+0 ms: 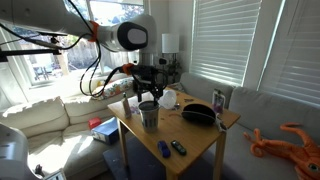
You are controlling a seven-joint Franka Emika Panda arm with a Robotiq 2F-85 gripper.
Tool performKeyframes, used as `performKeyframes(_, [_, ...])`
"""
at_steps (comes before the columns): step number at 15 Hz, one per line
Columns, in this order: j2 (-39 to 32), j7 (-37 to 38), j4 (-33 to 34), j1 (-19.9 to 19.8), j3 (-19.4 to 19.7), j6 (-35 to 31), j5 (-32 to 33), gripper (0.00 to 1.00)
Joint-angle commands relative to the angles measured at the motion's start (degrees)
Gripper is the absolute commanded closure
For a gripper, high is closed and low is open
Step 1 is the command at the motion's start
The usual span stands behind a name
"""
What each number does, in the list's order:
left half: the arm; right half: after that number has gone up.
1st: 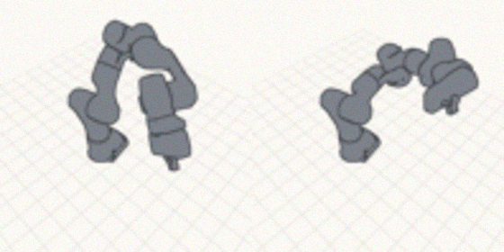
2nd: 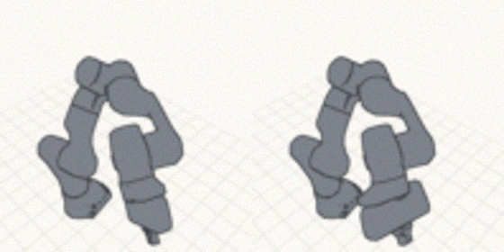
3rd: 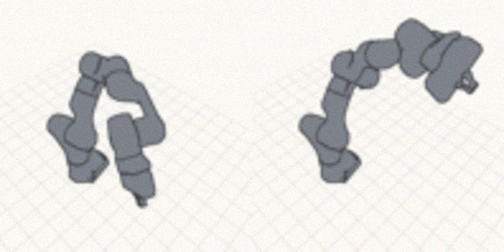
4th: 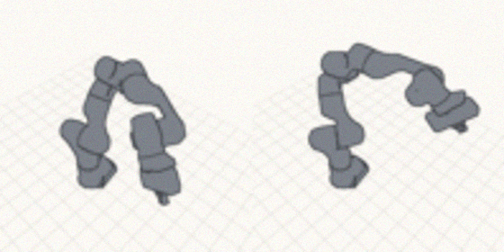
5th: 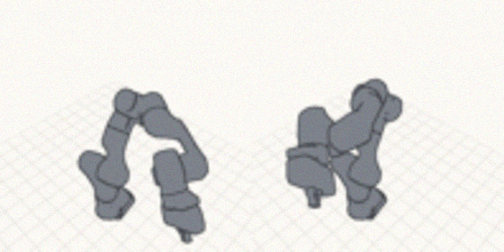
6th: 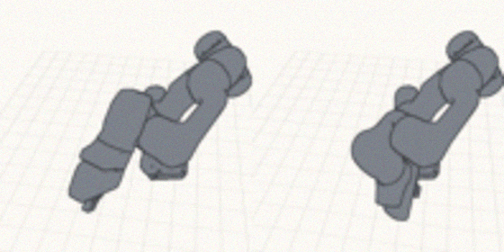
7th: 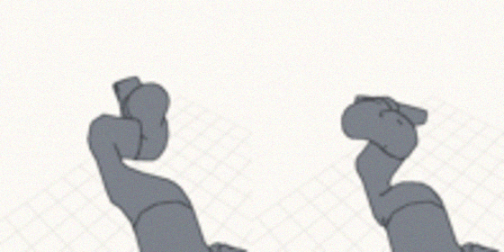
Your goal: Place the silver and clear containers upright then put the silver spoon in the clear container.
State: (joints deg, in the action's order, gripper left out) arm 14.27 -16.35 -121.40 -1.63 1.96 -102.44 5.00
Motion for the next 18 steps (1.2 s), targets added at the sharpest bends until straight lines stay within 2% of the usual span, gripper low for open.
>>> performKeyframes(1, [0.6,0.4,0.7,0.4,0.6,0.2,0.3,0.02])
performKeyframes(6, [1.8,0.9,0.9,0.2,0.7,0.2,0.5,0.0])
performKeyframes(7, [0.7,1.7,1.7,0.0,1.4,-2.5,-1.5,0.0])
performKeyframes(11, [-2.2,0.1,3.6,0.1,4.1,-10.9,-11.7,0.0])
performKeyframes(14, [-5.3,-3.3,5.5,0.4,6.1,-15.0,-21.8,0.0])
performKeyframes(18, [-11.0,-8.9,9.8,0.1,6.9,-13.7,-34.1,0.0])
